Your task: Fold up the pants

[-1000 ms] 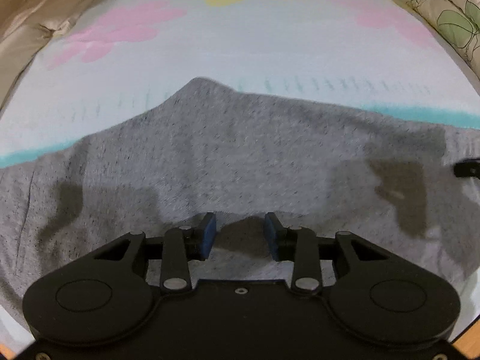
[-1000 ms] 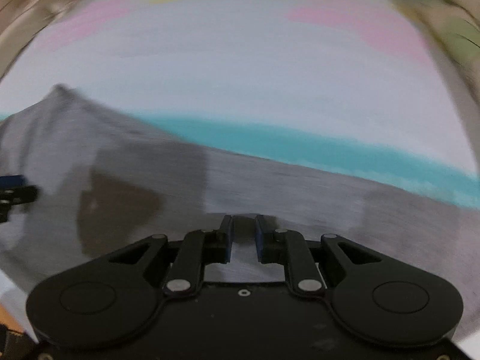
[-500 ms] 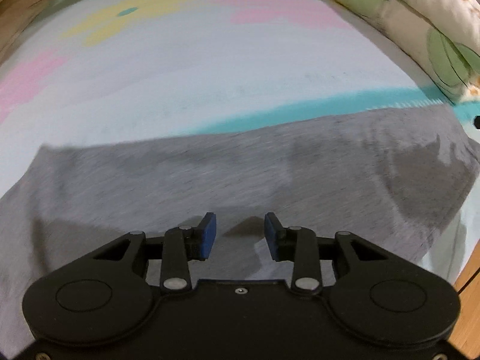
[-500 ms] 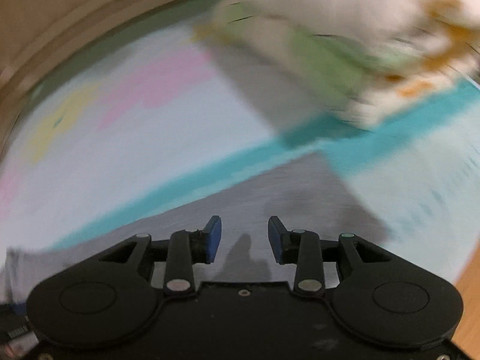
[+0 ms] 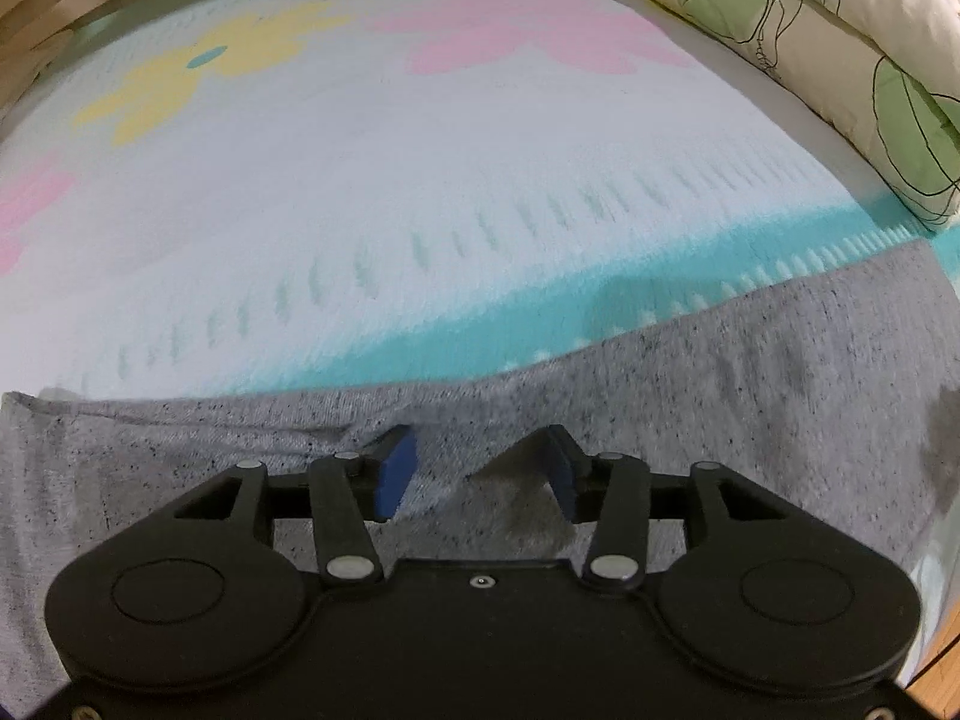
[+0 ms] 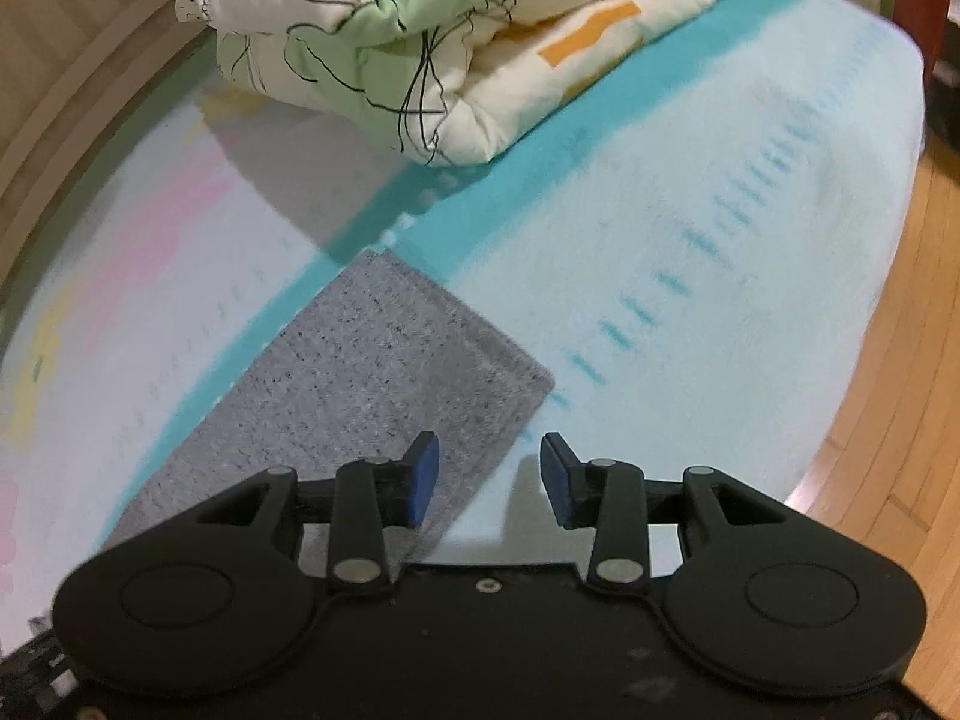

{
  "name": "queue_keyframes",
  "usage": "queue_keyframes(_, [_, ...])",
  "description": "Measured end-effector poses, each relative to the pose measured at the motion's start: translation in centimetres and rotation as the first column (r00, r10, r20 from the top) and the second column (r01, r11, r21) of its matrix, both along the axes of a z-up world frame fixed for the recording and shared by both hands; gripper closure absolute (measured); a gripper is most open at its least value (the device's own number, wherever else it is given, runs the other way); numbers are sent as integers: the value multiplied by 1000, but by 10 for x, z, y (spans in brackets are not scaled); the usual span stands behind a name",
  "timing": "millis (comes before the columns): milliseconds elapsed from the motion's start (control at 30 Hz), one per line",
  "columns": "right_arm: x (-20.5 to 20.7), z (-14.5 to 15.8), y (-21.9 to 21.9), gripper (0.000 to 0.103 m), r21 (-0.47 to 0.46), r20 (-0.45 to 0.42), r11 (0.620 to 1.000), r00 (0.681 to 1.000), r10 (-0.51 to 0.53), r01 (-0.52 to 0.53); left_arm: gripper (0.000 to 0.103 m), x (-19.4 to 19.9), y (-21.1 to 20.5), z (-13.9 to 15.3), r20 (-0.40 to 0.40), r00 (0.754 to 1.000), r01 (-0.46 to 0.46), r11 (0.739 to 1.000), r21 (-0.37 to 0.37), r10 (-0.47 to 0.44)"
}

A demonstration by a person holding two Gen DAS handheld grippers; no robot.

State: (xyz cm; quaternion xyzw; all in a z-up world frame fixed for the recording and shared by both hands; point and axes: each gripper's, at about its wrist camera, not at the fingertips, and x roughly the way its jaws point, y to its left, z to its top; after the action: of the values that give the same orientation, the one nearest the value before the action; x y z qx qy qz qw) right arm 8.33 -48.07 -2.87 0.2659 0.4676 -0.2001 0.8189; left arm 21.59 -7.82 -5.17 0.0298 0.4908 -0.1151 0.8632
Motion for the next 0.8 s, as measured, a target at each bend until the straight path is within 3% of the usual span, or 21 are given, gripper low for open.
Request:
queue_keyframes(233, [16, -20, 0, 60, 0, -20, 1000, 1000, -10, 10, 48, -1, 0, -1, 9, 1000, 14, 1000, 6, -15])
queue_keyframes(633, [26, -29, -5, 55, -27, 88, 999, 996, -20, 23, 49, -2, 4, 6, -17, 1000, -23, 998, -51, 22])
queue_keyframes(700, [29, -27, -4, 61, -49, 75, 999, 997, -5, 9, 49, -7, 1, 14, -11, 1000, -13, 996, -93, 12])
queue_keyframes(767, [32, -25, -1, 87, -73, 71, 997, 997, 35, -30, 49, -11, -8, 22, 5, 1000, 17, 993, -113, -17])
queue_keyframes(800, [33, -23, 0, 90, -78, 68, 996, 997, 43, -37, 49, -13, -14, 25, 10, 999, 37, 992, -122, -36])
